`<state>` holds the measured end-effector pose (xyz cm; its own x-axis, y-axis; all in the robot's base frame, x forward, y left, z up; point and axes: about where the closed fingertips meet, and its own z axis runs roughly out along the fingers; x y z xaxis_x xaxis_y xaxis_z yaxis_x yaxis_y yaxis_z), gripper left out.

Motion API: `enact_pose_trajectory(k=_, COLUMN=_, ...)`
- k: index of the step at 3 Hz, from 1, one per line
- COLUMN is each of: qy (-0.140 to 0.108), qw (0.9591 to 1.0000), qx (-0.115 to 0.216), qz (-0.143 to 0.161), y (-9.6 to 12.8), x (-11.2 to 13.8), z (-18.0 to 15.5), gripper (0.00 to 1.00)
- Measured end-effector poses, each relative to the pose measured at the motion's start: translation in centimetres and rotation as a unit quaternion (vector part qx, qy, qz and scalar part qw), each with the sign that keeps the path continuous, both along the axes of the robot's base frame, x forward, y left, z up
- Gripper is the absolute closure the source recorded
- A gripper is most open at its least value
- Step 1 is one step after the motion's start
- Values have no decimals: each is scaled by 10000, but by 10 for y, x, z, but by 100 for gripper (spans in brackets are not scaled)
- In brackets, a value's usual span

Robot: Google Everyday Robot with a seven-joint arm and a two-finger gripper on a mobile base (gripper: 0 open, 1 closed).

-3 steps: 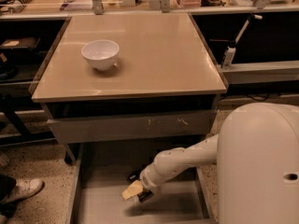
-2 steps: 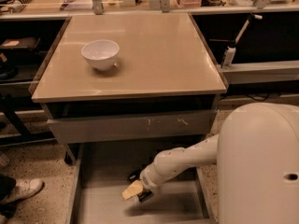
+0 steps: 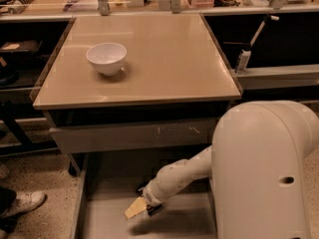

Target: Pick rxbar chocolate from middle drawer and place on counter

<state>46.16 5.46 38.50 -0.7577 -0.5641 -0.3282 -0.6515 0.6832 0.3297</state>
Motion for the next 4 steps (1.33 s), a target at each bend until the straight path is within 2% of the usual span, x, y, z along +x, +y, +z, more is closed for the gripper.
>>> enact_pose_trajectory(k=2, qy=-168, qw=9998, qx=6, qz=-53, y=5, x=12, z=-13, gripper=0)
enact_pose_trajectory(k=3, qy=-312, qw=9994, qx=-26, qz=-175, y=-2, x=23, z=-18, gripper=0)
enact_pose_trajectory(k=4, qy=-318, qw=9989, qx=-29, qz=-335, y=-10, x=24, z=-34, gripper=0)
